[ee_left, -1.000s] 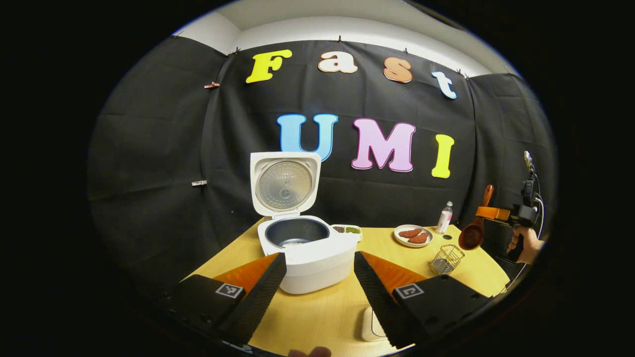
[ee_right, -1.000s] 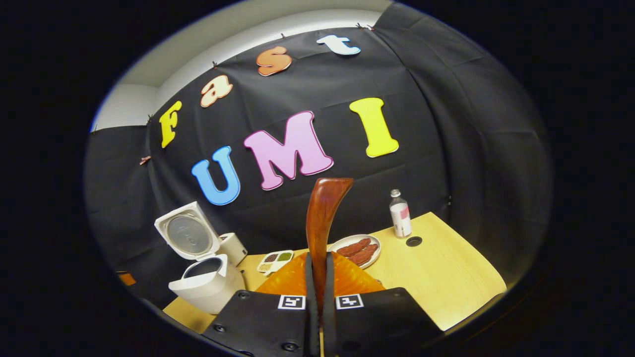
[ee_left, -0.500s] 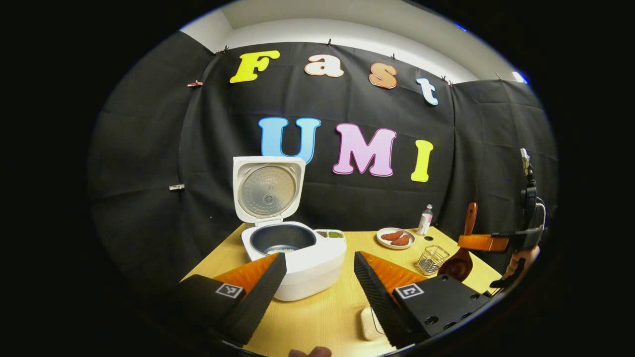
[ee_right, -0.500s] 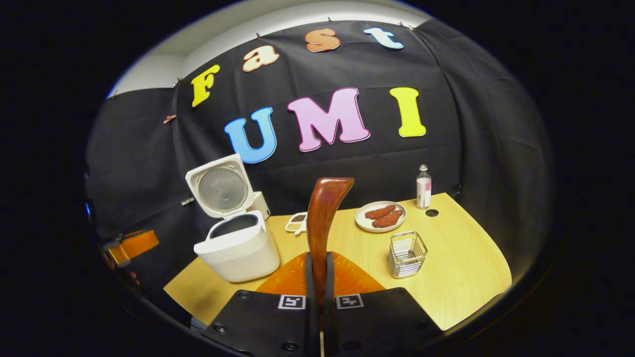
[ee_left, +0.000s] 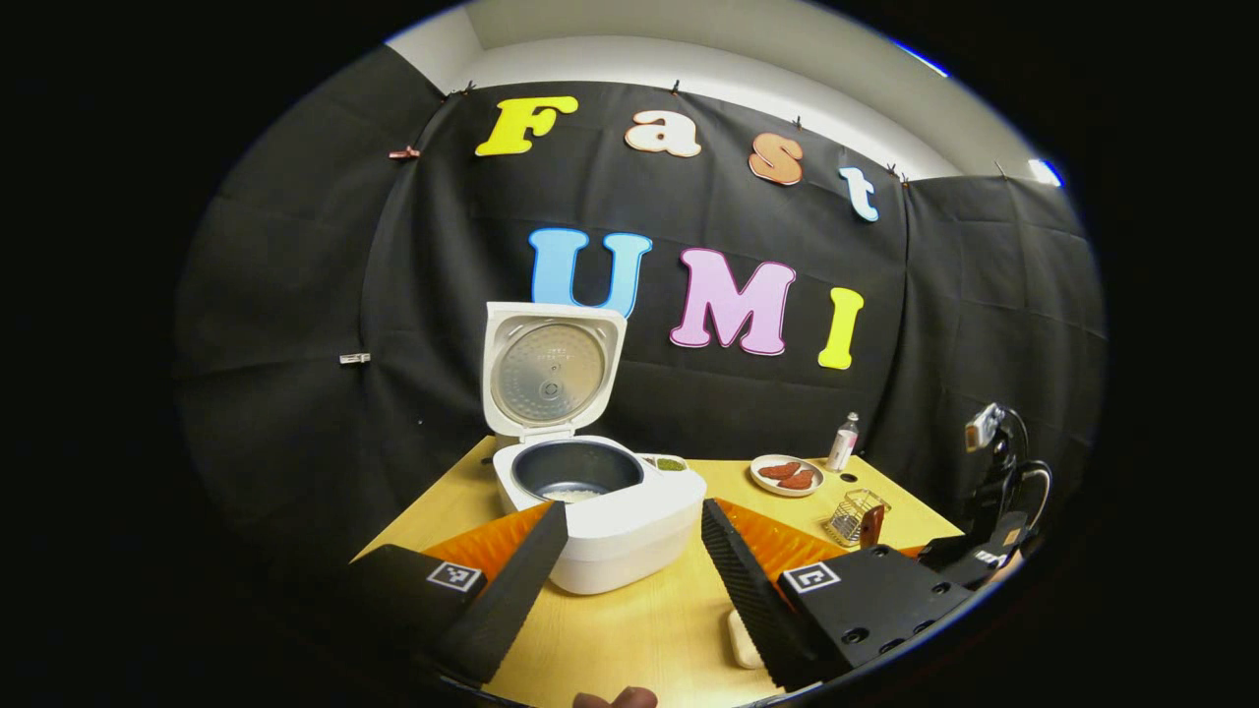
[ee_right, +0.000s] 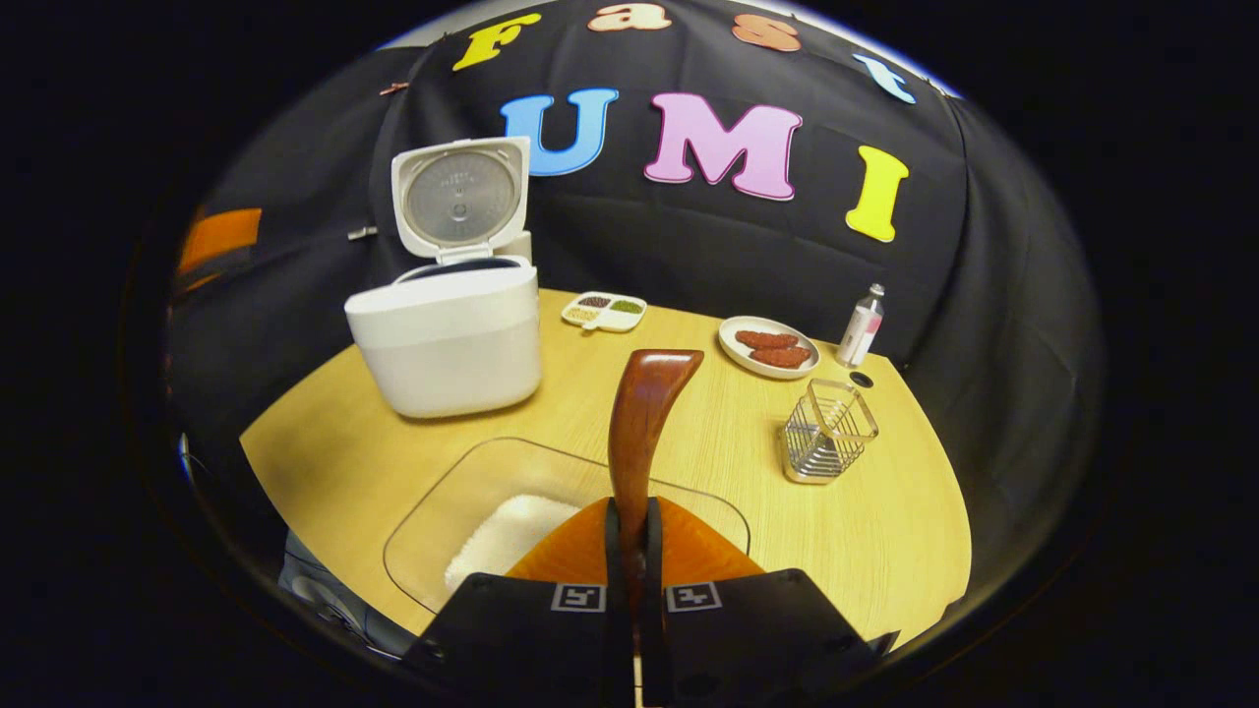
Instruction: Close the left gripper, press the button to open the rice cooker; take a wooden spoon from the chopstick holder with the right hand, scoop a spoonful of rice and pour it into the rice cooker, then put the wooden spoon back into the chopstick holder.
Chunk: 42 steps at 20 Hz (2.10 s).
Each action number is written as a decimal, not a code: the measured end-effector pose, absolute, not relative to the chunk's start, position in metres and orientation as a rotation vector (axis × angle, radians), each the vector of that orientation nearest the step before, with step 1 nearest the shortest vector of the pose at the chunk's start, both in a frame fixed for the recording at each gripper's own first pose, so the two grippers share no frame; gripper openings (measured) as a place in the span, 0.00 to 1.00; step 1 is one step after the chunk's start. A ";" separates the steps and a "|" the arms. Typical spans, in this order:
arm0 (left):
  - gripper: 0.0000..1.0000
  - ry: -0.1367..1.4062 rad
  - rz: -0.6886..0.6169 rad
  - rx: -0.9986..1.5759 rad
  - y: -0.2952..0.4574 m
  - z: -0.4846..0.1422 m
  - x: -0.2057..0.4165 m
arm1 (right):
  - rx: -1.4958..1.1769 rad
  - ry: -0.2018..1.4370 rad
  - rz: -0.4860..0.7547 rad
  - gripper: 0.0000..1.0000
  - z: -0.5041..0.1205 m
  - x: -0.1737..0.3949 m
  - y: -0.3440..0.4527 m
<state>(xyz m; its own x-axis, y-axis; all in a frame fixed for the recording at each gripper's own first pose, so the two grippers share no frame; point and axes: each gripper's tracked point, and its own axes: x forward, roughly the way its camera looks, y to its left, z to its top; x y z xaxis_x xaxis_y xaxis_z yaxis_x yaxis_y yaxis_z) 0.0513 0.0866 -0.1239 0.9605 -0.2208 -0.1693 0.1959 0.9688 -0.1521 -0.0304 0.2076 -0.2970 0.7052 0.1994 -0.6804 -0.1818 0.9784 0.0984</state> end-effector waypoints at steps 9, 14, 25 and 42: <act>0.95 0.191 -0.174 -0.112 0.116 -0.135 0.043 | 0.365 0.885 0.066 0.08 -0.322 -0.033 0.249; 0.95 0.186 -0.173 -0.110 0.119 -0.134 0.037 | 0.679 0.896 -0.028 0.08 -0.326 -0.029 0.247; 0.95 0.178 -0.190 -0.104 0.110 -0.129 0.034 | 0.965 0.724 -0.124 0.07 -0.280 -0.007 0.178; 0.95 0.166 -0.211 -0.139 0.111 -0.127 0.041 | 1.106 0.504 0.026 0.07 -0.114 0.119 0.205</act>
<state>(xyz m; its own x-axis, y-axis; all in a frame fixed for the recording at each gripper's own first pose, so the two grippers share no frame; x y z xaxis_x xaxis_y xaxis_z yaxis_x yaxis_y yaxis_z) 0.0413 0.1109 -0.1275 0.9641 -0.2197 -0.1490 0.1968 0.9682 -0.1543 0.1187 0.2055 -0.1139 0.8876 0.2662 -0.3759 0.2257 0.4599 0.8588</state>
